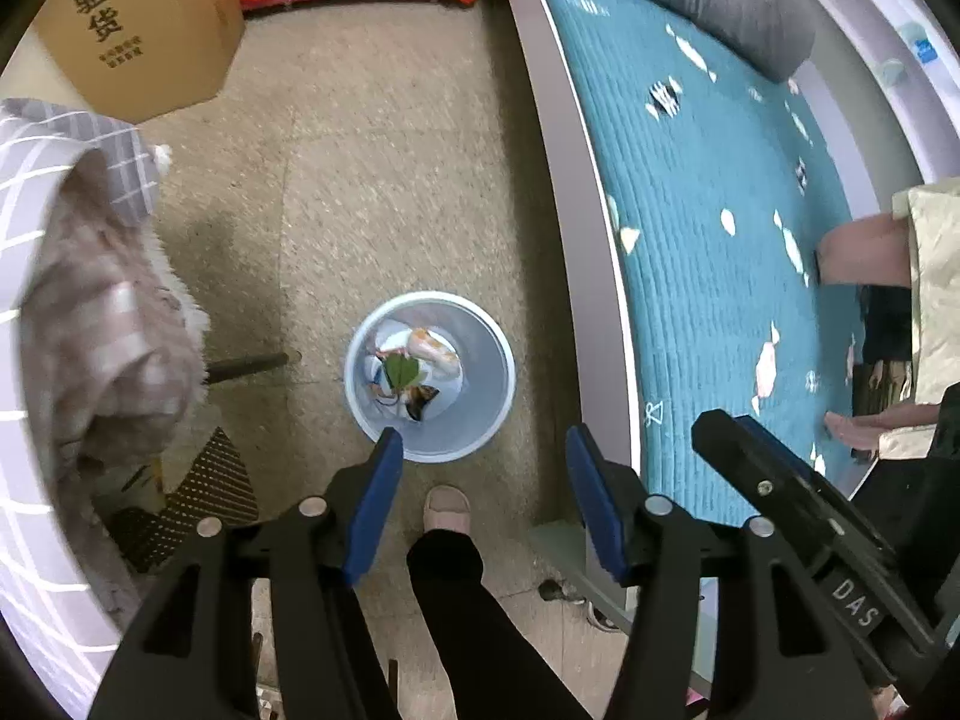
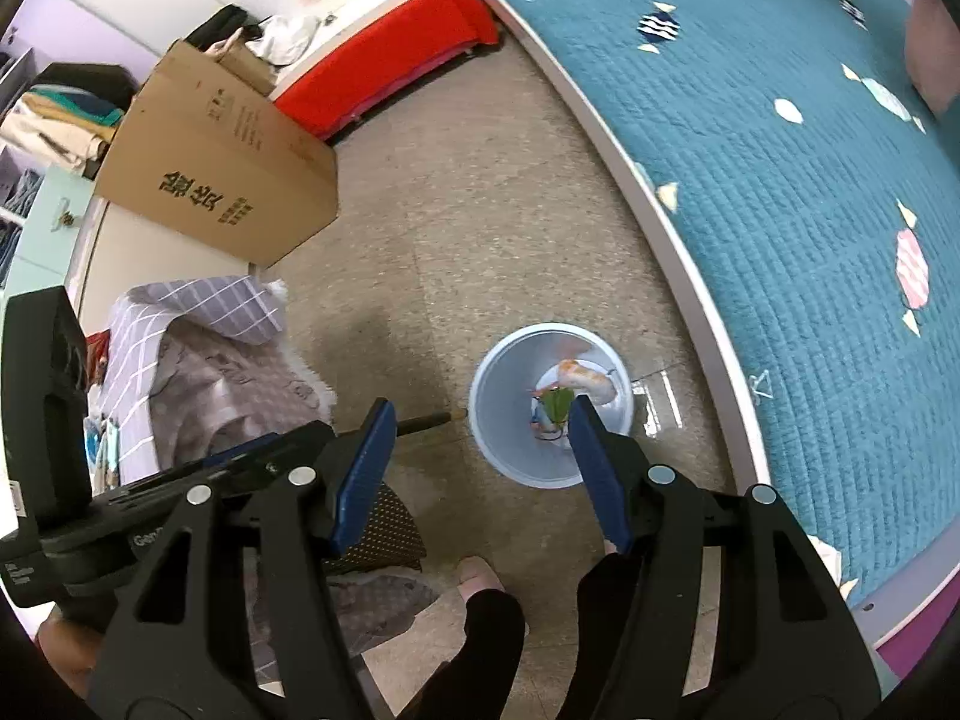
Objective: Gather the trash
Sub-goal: 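Grasp teal packaging with right tool while left grasps red-white wrapper strip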
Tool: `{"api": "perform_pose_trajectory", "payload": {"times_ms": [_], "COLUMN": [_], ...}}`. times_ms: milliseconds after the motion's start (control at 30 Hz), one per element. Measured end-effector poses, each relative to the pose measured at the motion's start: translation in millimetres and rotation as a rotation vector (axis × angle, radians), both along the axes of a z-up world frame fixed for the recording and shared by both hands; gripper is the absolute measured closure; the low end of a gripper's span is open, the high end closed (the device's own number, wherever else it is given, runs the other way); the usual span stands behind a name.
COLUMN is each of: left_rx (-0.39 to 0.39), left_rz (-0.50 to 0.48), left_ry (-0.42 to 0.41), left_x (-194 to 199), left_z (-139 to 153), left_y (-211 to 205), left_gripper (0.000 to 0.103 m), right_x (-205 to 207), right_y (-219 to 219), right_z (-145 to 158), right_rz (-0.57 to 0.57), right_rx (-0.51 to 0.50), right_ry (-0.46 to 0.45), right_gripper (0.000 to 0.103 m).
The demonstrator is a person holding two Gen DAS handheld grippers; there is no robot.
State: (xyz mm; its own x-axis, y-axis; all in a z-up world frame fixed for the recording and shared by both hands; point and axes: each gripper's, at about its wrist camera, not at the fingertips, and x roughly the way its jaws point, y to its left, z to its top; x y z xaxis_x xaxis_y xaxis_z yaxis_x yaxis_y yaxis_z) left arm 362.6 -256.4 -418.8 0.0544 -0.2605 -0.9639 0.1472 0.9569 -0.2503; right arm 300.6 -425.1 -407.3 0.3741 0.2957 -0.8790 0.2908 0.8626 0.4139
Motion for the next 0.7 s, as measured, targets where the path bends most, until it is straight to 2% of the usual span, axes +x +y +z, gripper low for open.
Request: {"api": "perform_pose_trajectory", "payload": {"times_ms": [233, 367, 500, 633, 700], "left_rx": [-0.008, 0.015, 0.072, 0.124, 0.124], "left_rz": [0.089, 0.154, 0.233, 0.303, 0.328], "left_ry": [-0.088, -0.163, -0.223, -0.248, -0.251], "left_x": [-7, -15, -23, -27, -29], "left_z": [47, 80, 107, 120, 125], "left_y": [68, 129, 202, 269, 302], "left_gripper": [0.043, 0.039, 0.036, 0.035, 0.035], "right_x": [9, 15, 22, 27, 31], "right_y": [60, 112, 165, 218, 243], "right_z": [34, 53, 69, 80, 81], "right_rz": [0.083, 0.147, 0.202, 0.253, 0.263], "right_rx": [0.008, 0.019, 0.039, 0.047, 0.06], "right_ry": [-0.052, -0.091, -0.128, -0.161, -0.167], "right_gripper": [0.043, 0.043, 0.043, 0.043, 0.043]}}
